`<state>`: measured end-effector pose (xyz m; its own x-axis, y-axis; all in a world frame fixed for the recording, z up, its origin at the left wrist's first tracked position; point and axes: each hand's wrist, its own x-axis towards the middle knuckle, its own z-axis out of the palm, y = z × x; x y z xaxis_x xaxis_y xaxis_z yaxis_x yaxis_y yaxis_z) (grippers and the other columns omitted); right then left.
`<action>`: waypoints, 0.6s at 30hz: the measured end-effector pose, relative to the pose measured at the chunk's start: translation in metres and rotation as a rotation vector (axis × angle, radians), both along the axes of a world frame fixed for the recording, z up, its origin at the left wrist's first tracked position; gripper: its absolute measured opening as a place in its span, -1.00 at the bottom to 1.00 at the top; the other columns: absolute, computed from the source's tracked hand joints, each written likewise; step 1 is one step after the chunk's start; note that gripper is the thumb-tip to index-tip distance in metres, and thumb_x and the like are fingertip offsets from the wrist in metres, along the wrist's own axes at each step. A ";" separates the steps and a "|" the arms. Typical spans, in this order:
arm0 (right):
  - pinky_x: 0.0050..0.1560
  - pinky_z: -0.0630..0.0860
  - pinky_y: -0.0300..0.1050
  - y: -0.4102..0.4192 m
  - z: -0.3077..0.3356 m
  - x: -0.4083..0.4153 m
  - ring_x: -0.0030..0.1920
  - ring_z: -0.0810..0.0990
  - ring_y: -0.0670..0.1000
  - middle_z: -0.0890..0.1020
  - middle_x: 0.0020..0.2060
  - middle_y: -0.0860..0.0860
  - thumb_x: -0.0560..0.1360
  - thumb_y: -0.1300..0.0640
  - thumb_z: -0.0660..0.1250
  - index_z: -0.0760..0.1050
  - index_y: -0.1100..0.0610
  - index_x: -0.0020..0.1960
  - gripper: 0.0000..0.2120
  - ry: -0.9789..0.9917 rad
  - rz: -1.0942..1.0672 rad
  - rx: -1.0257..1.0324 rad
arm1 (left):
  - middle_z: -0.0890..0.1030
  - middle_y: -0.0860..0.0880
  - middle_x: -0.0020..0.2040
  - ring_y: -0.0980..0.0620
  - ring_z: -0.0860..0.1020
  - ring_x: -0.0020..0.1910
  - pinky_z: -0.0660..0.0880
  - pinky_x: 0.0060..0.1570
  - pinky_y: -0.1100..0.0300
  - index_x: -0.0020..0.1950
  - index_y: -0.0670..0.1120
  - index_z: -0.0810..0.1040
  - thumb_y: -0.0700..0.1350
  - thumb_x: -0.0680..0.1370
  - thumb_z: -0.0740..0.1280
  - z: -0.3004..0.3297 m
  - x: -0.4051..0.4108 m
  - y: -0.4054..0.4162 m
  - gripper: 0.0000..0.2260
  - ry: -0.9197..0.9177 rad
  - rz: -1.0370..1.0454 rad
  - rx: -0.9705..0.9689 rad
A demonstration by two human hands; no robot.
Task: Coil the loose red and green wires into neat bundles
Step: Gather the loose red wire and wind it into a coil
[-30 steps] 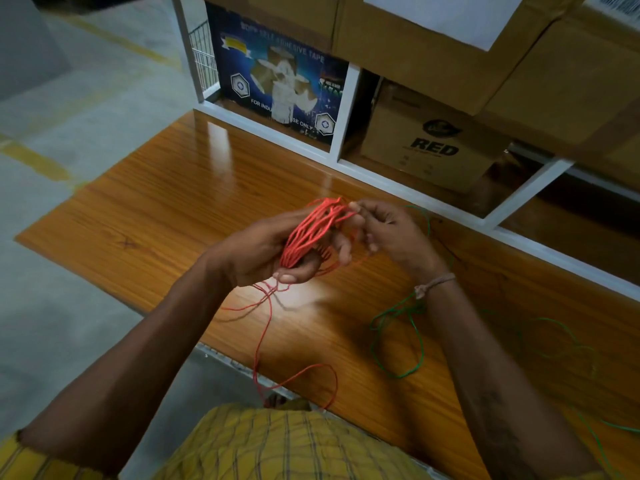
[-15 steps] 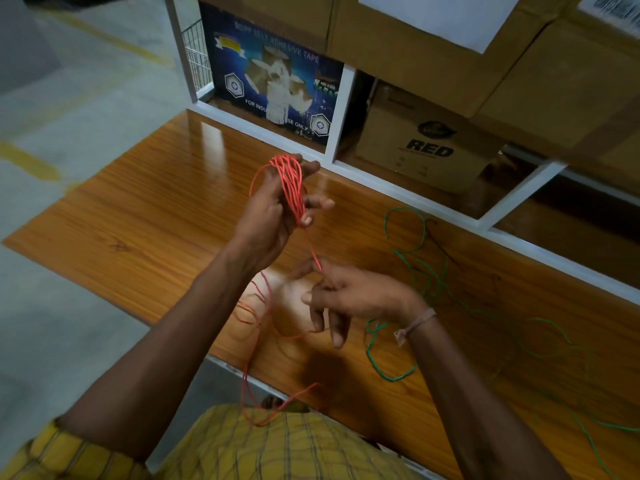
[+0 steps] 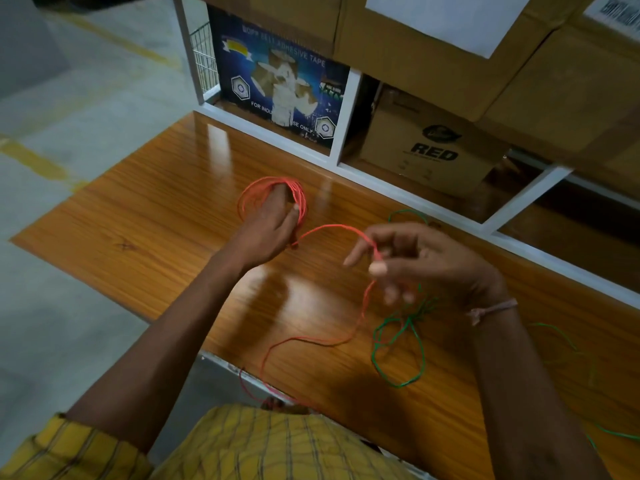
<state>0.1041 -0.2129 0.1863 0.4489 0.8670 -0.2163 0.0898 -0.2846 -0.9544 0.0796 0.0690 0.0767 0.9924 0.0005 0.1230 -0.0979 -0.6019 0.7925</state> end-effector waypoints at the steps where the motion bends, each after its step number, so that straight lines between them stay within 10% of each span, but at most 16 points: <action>1: -0.45 0.39 -0.04 -0.004 0.002 0.005 -0.47 0.50 0.07 0.47 -0.44 0.22 0.62 0.23 0.32 0.58 0.31 0.24 -0.76 -0.018 -0.074 0.045 | 0.61 -0.18 0.11 -0.01 0.70 -0.23 0.63 -0.20 0.00 0.46 -0.07 0.31 0.01 0.79 0.10 0.000 -0.004 0.003 -0.72 0.049 -0.060 -0.032; 9: -0.17 0.63 -0.07 -0.001 -0.018 0.047 -0.40 0.44 0.01 0.36 -0.43 0.05 0.71 0.23 0.23 0.56 0.40 0.16 -0.77 -0.060 -0.418 0.138 | 0.69 -0.14 0.25 -0.10 0.56 -0.31 0.46 -0.33 0.13 0.48 -0.02 0.39 0.02 0.79 0.11 0.033 -0.033 -0.004 -0.71 0.474 -0.454 -0.429; 18: -0.38 0.46 -0.11 0.040 -0.092 0.041 -0.44 0.45 -0.08 0.49 -0.36 0.11 0.73 0.04 0.26 0.64 0.20 -0.05 -0.68 -0.233 -0.581 -0.113 | 0.48 -0.37 0.32 0.11 0.50 -0.44 0.37 -0.44 0.30 0.64 -0.21 0.24 -0.09 0.75 -0.05 0.044 -0.029 -0.017 -0.53 0.359 -0.698 -1.042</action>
<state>0.1452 -0.1733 0.0941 0.8855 0.4454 -0.1322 0.0922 -0.4473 -0.8896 0.0507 0.0520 0.1202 0.7995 -0.5910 0.1069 0.1750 0.3994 0.8999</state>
